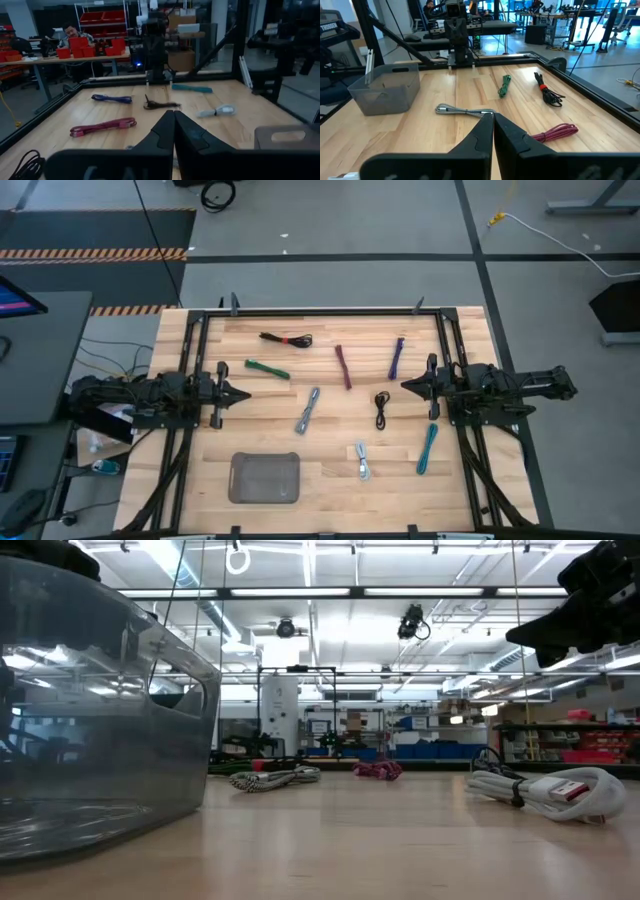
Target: Pick and place USB-C Cables
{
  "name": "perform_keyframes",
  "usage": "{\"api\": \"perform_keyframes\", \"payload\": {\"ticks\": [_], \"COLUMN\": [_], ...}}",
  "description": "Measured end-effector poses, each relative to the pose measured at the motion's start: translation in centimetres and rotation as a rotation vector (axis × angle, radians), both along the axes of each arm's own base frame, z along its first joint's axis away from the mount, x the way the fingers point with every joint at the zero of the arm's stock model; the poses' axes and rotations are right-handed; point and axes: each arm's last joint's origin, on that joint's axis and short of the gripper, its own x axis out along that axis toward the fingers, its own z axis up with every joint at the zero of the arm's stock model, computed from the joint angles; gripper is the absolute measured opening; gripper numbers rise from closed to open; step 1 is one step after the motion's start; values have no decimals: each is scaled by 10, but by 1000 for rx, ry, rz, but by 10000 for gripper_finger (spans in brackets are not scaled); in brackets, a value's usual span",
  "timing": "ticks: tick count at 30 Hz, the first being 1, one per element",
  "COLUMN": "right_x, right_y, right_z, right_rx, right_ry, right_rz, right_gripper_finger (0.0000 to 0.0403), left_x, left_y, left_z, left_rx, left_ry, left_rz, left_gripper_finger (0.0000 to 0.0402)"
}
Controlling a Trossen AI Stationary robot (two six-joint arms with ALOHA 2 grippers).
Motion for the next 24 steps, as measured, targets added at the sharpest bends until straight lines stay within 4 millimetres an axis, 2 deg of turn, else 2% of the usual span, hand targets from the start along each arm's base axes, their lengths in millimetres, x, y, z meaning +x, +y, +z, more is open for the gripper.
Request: {"api": "perform_keyframes", "payload": {"ticks": [5,19,24], "right_x": [0,0,0], "right_y": [0,0,0], "right_z": [0,0,1], "right_rx": [0,0,4], "right_ry": [0,0,-11], "right_rz": [0,0,0], "right_gripper_finger": [19,19,19], "left_x": [-1,-1,-1], "left_y": [0,1,2], "left_z": [11,11,12], "left_rx": [-223,-312,-441], "left_ry": [-117,-120,-135], "left_rz": [-13,14,26], "left_gripper_finger": [9,9,9]}}
